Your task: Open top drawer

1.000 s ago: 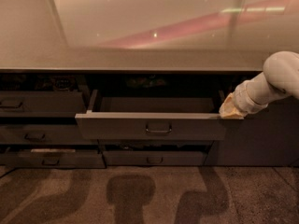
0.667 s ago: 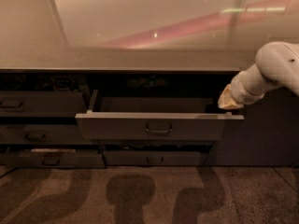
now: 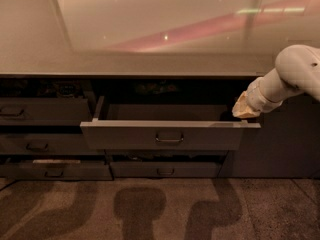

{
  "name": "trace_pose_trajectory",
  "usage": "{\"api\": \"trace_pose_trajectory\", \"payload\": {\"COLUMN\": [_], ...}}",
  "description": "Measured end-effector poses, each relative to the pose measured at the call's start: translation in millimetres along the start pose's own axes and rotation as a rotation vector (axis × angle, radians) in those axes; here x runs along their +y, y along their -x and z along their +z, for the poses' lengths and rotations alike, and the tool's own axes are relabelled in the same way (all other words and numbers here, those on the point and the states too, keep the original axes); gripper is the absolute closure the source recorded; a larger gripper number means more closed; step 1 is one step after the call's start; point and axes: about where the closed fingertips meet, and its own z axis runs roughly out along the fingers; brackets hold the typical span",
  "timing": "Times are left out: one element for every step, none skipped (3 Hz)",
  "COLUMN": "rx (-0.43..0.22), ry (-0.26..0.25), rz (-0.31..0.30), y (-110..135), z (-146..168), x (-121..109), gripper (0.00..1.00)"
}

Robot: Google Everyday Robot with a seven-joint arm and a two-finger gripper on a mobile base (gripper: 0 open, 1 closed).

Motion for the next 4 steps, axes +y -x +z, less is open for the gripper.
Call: {"api": "trace_pose_trajectory", "payload": {"rx": [-0.159,-0.256,-0.256,-0.187], "ry": [0.084,0.112,0.112,0.098], "rz": [0.009,-0.03,-0.03,0.025], "y": [-11,-3,-3,4], "z": [13,6,6,9], "x": [16,14,14,-2], "gripper": [1.0,1.0,1.0,1.0]}}
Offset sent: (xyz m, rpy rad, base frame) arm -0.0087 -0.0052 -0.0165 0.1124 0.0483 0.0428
